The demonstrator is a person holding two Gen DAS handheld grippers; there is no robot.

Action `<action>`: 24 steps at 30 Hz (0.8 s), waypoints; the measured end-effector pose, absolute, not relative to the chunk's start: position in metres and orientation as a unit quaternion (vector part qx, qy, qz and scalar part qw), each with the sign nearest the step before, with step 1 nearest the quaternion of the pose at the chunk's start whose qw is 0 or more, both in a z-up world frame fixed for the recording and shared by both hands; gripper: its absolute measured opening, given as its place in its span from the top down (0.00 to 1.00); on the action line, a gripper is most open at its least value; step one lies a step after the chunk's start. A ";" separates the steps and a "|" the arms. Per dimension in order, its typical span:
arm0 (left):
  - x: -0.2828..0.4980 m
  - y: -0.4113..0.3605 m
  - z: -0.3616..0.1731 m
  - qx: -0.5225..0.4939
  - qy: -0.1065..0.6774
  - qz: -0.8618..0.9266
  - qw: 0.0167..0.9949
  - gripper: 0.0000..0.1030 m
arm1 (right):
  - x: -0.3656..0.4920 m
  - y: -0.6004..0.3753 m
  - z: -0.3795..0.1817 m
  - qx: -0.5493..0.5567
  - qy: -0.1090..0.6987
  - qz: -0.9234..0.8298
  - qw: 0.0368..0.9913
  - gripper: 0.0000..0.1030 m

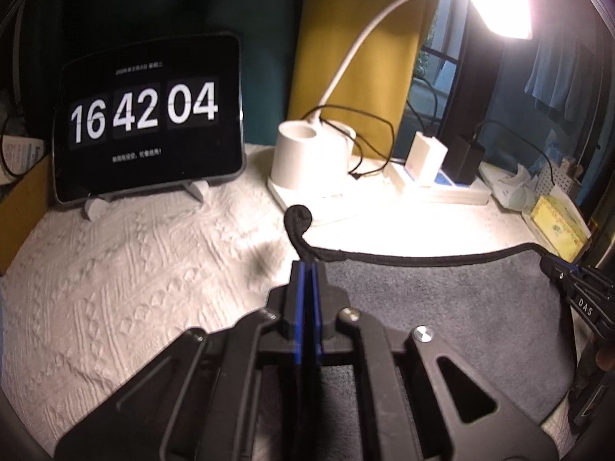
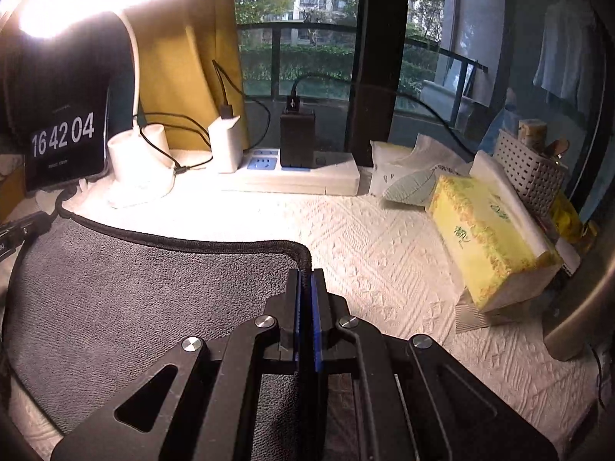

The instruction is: Fold towel

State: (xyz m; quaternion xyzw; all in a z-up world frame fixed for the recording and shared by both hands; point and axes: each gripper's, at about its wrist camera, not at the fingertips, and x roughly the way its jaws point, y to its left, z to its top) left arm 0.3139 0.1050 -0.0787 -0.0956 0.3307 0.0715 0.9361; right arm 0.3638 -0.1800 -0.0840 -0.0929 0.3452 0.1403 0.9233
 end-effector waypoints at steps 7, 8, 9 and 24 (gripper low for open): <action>0.326 0.110 -0.102 -0.107 0.376 0.075 0.917 0.94 | 0.372 -0.179 -0.095 -0.096 0.370 0.138 0.914 0.95; 0.327 0.111 -0.105 -0.110 0.382 0.076 0.914 0.94 | 0.374 -0.178 -0.097 -0.098 0.377 0.138 0.910 0.95; 0.329 0.113 -0.107 -0.114 0.389 0.076 0.911 0.94 | 0.376 -0.177 -0.099 -0.098 0.381 0.138 0.909 0.95; 0.327 0.120 -0.107 -0.141 0.405 0.081 0.900 0.80 | 0.385 -0.178 -0.109 -0.111 0.416 0.116 0.895 0.80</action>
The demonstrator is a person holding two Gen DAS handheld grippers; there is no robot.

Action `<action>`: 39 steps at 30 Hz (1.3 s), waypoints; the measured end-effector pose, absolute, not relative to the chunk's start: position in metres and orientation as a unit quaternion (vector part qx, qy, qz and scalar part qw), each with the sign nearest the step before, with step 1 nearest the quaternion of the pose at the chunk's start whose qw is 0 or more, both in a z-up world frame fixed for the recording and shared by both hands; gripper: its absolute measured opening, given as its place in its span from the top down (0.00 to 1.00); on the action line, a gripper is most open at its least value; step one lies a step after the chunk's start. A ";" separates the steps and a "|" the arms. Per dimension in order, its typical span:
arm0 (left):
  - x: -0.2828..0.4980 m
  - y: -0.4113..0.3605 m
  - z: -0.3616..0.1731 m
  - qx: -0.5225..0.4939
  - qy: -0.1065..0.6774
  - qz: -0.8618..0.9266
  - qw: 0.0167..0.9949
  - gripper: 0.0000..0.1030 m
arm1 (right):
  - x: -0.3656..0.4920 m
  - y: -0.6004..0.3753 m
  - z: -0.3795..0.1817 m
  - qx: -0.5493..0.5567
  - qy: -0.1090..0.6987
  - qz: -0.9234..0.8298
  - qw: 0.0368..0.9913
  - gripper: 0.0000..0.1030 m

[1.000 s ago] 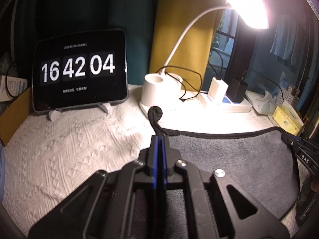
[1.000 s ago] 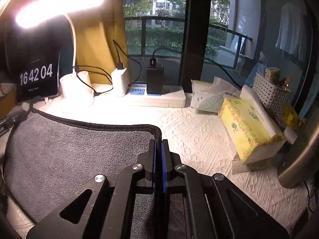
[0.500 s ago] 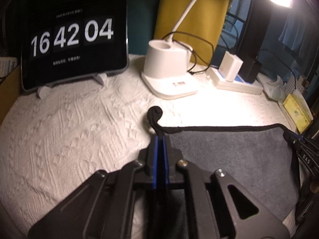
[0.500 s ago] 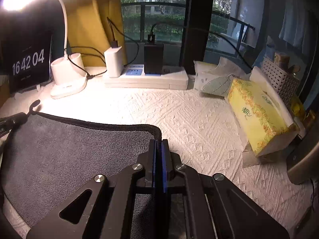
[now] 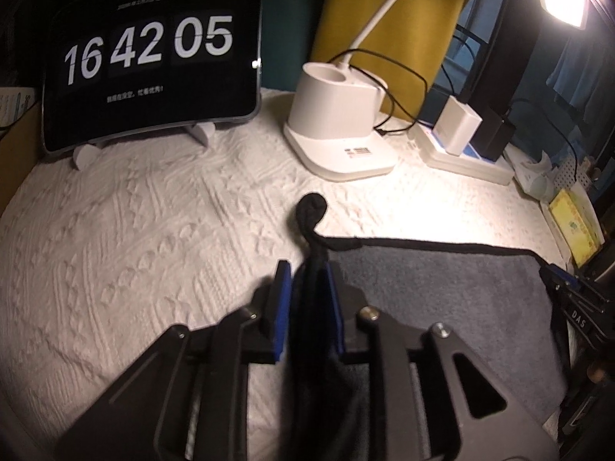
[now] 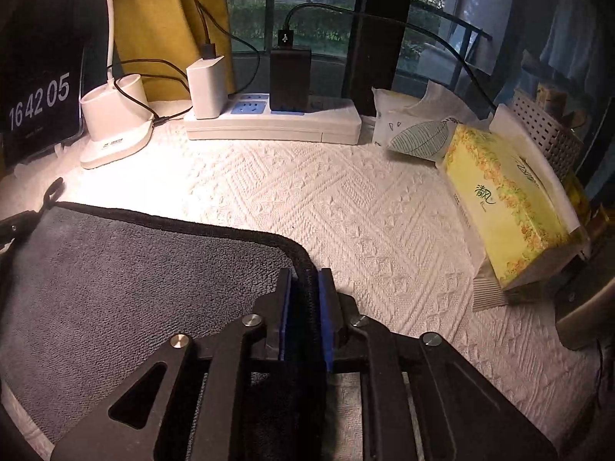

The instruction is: Fold towel

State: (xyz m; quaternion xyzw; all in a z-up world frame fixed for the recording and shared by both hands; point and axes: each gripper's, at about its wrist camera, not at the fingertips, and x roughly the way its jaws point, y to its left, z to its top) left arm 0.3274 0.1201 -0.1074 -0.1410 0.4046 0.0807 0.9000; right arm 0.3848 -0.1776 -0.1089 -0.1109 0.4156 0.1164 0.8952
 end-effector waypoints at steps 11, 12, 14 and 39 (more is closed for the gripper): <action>0.310 0.112 -0.088 -0.137 0.383 0.072 0.911 0.46 | 0.369 -0.178 -0.097 -0.105 0.409 0.124 0.898 0.66; 0.308 0.110 -0.086 -0.136 0.382 0.071 0.912 0.46 | 0.366 -0.178 -0.095 -0.105 0.409 0.126 0.898 0.66; 0.304 0.108 -0.082 -0.132 0.377 0.069 0.914 0.45 | 0.361 -0.178 -0.092 -0.104 0.407 0.127 0.898 0.66; 0.244 0.074 -0.051 -0.107 0.351 0.045 0.929 0.39 | 0.298 -0.181 -0.056 -0.094 0.377 0.147 0.910 0.65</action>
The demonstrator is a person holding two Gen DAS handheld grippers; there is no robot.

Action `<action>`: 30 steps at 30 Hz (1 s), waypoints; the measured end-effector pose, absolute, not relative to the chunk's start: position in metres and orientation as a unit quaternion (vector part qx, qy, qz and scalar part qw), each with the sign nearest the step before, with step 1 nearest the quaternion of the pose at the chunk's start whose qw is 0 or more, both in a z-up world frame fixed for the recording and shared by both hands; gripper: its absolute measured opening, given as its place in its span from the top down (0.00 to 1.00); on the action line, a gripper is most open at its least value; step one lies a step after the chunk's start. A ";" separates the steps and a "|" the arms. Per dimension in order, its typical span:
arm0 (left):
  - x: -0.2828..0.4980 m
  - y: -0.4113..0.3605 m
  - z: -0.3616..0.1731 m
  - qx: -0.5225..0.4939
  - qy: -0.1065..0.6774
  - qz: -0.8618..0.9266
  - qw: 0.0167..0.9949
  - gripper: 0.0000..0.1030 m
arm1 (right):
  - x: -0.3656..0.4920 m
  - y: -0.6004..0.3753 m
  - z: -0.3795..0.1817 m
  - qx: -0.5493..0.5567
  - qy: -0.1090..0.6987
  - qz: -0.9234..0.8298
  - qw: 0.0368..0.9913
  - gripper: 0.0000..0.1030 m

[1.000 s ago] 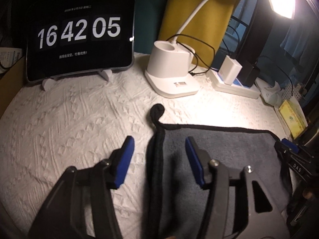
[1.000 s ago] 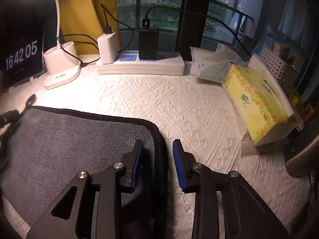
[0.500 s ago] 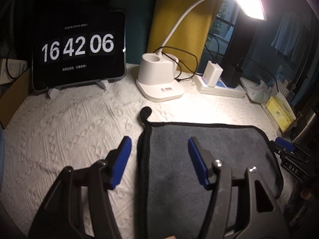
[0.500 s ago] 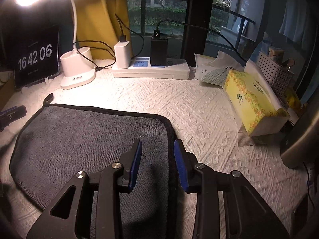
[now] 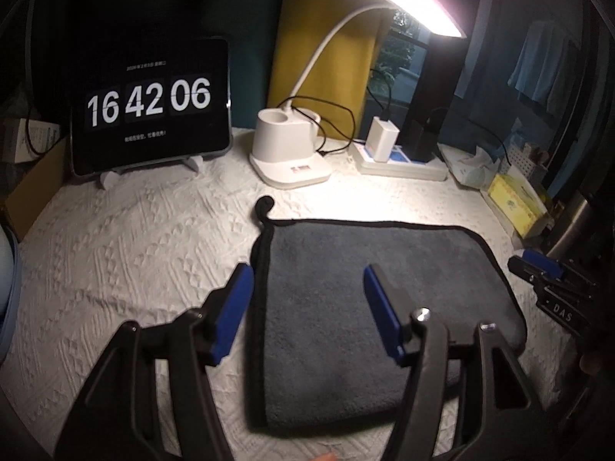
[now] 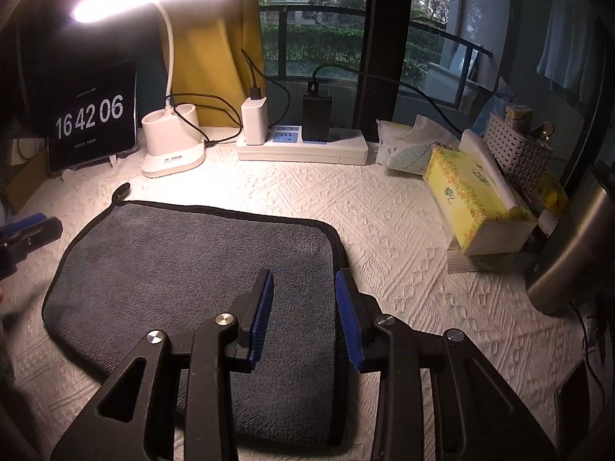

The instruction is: Fold towel

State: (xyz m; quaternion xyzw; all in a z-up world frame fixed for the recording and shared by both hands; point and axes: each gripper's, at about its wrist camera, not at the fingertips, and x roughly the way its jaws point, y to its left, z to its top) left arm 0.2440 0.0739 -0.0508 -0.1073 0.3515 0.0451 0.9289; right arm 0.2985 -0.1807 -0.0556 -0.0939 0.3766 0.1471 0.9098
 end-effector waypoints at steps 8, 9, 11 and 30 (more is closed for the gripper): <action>0.224 0.068 -0.044 -0.103 0.344 0.037 0.933 0.32 | 0.278 -0.185 -0.047 -0.092 0.367 0.146 0.914 0.65; 0.222 0.067 -0.044 -0.103 0.343 0.036 0.933 0.31 | 0.275 -0.185 -0.046 -0.091 0.367 0.146 0.914 0.65; 0.216 0.065 -0.042 -0.104 0.340 0.031 0.934 0.26 | 0.270 -0.187 -0.045 -0.089 0.366 0.146 0.915 0.65; 0.171 0.048 -0.034 -0.089 0.318 0.002 0.944 0.08 | 0.227 -0.195 -0.036 -0.075 0.355 0.153 0.919 0.48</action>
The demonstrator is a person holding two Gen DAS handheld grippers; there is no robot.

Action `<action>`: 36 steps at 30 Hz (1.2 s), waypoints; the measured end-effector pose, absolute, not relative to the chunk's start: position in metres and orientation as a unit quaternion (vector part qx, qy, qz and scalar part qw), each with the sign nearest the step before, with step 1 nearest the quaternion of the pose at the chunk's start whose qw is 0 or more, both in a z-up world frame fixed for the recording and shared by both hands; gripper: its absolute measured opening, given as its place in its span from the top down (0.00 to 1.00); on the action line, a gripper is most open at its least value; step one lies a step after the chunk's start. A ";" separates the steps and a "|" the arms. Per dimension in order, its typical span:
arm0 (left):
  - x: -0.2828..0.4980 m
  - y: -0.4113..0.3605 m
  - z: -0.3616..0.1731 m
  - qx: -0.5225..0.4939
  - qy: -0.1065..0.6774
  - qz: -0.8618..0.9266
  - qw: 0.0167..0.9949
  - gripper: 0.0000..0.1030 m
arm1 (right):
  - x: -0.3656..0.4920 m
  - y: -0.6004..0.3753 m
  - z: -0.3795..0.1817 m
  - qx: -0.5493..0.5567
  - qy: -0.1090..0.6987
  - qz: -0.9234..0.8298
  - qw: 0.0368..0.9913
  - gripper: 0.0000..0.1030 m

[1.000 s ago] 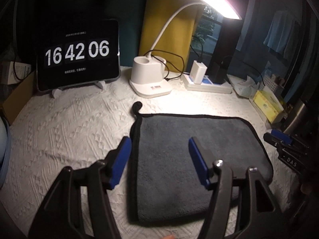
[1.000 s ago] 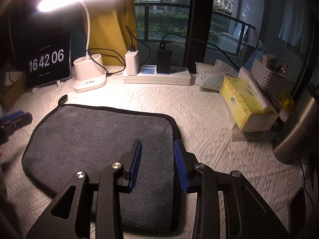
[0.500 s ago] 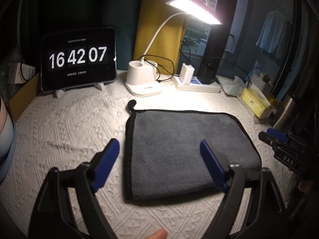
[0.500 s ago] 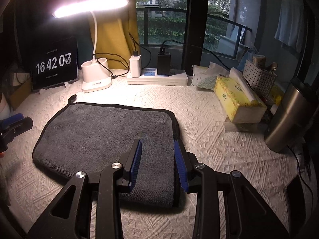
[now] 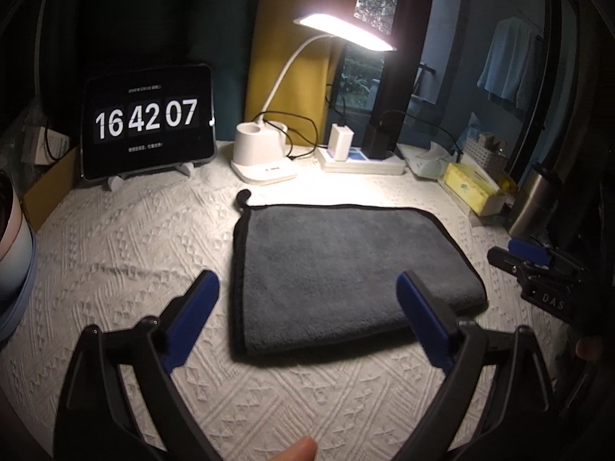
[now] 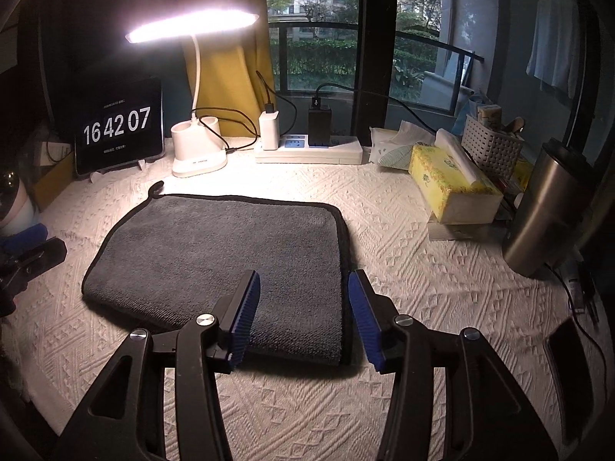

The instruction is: Fold towel

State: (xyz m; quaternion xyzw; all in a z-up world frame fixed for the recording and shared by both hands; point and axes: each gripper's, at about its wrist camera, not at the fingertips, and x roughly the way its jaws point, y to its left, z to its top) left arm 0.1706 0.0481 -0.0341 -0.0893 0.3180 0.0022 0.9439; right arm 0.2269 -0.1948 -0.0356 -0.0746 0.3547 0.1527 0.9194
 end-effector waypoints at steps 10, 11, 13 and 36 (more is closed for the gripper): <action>0.148 0.037 -0.031 -0.090 0.319 -0.018 0.943 0.08 | 0.206 -0.198 -0.030 -0.075 0.349 0.152 0.922 0.36; 0.146 0.037 -0.031 -0.092 0.320 -0.019 0.943 0.08 | 0.203 -0.198 -0.030 -0.075 0.348 0.152 0.922 0.36; 0.140 0.037 -0.029 -0.100 0.317 -0.026 0.943 0.08 | 0.198 -0.199 -0.027 -0.076 0.345 0.152 0.923 0.36; 0.084 0.023 -0.017 -0.090 0.285 -0.032 0.954 0.08 | 0.146 -0.207 -0.019 -0.076 0.327 0.155 0.929 0.36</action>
